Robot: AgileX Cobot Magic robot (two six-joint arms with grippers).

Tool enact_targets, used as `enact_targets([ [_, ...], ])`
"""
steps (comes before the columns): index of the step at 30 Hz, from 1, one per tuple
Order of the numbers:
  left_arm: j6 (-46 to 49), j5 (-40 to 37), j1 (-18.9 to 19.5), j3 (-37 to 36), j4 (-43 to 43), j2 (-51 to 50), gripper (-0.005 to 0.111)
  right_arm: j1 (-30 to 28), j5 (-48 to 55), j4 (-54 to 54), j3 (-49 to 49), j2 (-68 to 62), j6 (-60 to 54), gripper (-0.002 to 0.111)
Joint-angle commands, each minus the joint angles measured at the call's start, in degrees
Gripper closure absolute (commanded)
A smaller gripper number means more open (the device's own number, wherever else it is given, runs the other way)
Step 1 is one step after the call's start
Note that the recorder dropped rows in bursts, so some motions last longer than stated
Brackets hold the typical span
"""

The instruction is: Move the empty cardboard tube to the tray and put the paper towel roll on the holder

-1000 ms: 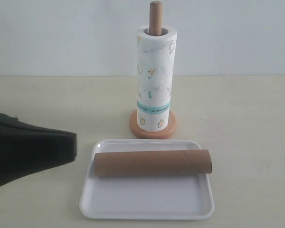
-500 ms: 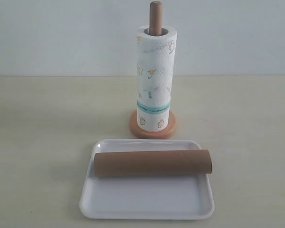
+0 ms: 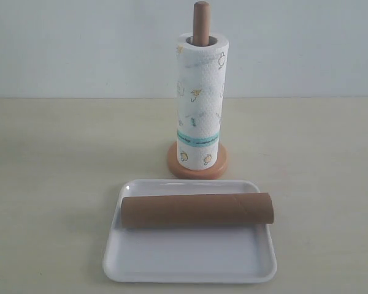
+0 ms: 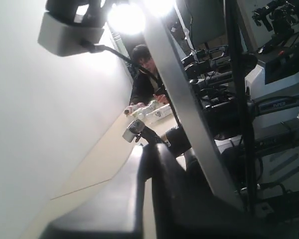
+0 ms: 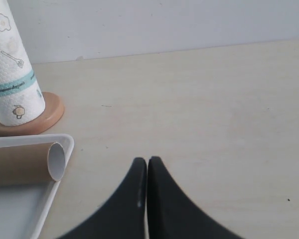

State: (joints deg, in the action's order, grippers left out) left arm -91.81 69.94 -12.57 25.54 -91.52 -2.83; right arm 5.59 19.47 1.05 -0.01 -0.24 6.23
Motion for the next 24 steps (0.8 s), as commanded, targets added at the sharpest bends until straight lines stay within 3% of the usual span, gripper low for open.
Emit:
enact_targets([
  [1,-4.41,-3.01,0.02,-0.34,3.37,1.81,0.103,-0.34,-0.33,-0.05,0.01,0.24,0.06,0.108],
  [3,-9.62,-9.51,0.02,-0.34,6.43,2.66,0.103,-0.34,-0.33,-0.05,0.01,0.24,0.06,0.108],
  [5,-20.70,-22.47,0.02,-0.34,10.82,2.83,0.103,-0.34,-0.33,-0.05,0.01,0.24,0.06,0.108],
  [6,-28.10,-32.58,0.02,-0.34,15.97,2.83,0.103,-0.34,-0.33,-0.05,0.01,0.24,0.06,0.108],
  [10,-28.58,-53.96,0.02,-0.34,43.11,2.83,0.103,-0.34,-0.33,-0.05,0.01,0.24,0.06,0.108],
  [13,-24.90,-64.47,0.02,-0.34,54.78,2.83,0.103,-0.34,-0.33,-0.05,0.01,0.24,0.06,0.108],
  [15,1.55,-71.28,0.02,-0.34,70.98,2.83,0.103,-0.34,-0.33,-0.05,0.01,0.24,0.06,0.108],
  [17,39.26,-74.29,0.02,-0.34,90.79,2.83,0.103,-0.34,-0.33,-0.05,0.01,0.24,0.06,0.108],
  [19,61.49,-74.45,0.02,-0.91,100.77,2.83,0.103,-0.34,-0.33,-0.05,0.01,0.24,0.06,0.108],
  [21,79.87,-76.45,0.02,-1.99,105.64,2.83,0.103,-0.34,-0.33,-0.05,0.01,0.24,0.06,0.108],
  [24,94.59,-81.06,0.02,-4.98,105.52,2.83,0.103,-0.34,-0.33,-0.05,0.01,0.24,0.06,0.108],
])
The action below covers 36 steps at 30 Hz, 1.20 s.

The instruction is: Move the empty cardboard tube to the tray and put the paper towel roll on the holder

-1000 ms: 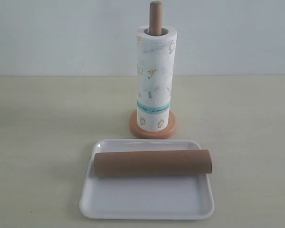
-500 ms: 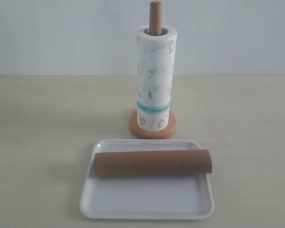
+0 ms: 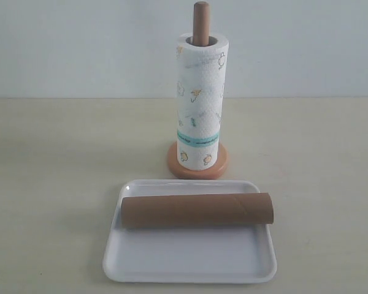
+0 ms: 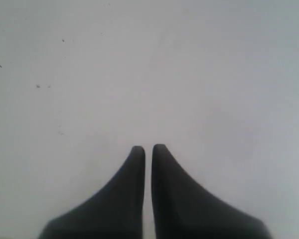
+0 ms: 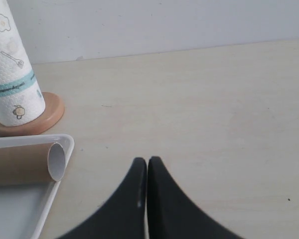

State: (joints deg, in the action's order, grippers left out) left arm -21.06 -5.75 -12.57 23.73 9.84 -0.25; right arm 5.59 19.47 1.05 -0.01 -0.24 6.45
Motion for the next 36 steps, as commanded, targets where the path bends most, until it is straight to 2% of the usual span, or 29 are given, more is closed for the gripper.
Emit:
enact_targets([
  [1,26.60,-5.38,0.02,-5.05,3.27,0.25,0.103,-0.34,-0.33,-0.05,0.01,0.24,-0.16,0.108],
  [5,25.71,-5.28,0.02,-10.65,-4.29,0.25,0.103,-0.34,-0.33,-0.05,0.01,0.24,-0.16,0.108],
  [8,18.44,-5.28,0.43,-13.68,-8.81,0.25,0.103,-0.34,-0.33,-0.05,0.01,0.24,-0.16,0.108],
  [11,15.35,-5.28,1.15,-16.36,-11.30,0.25,0.103,-0.34,-0.33,-0.05,0.01,0.24,-0.16,0.108],
  [22,15.35,-5.49,1.63,-23.68,-11.32,0.25,0.103,-0.34,-0.33,-0.05,0.01,0.24,-0.16,0.108],
  [26,14.16,-6.85,1.77,-23.73,-11.32,0.25,0.103,-0.34,-0.33,-0.05,0.01,0.24,-0.16,0.108],
  [36,14.16,-12.79,6.08,-23.73,-10.52,0.25,0.103,-0.34,-0.33,-0.05,0.01,0.24,-0.16,0.108],
])
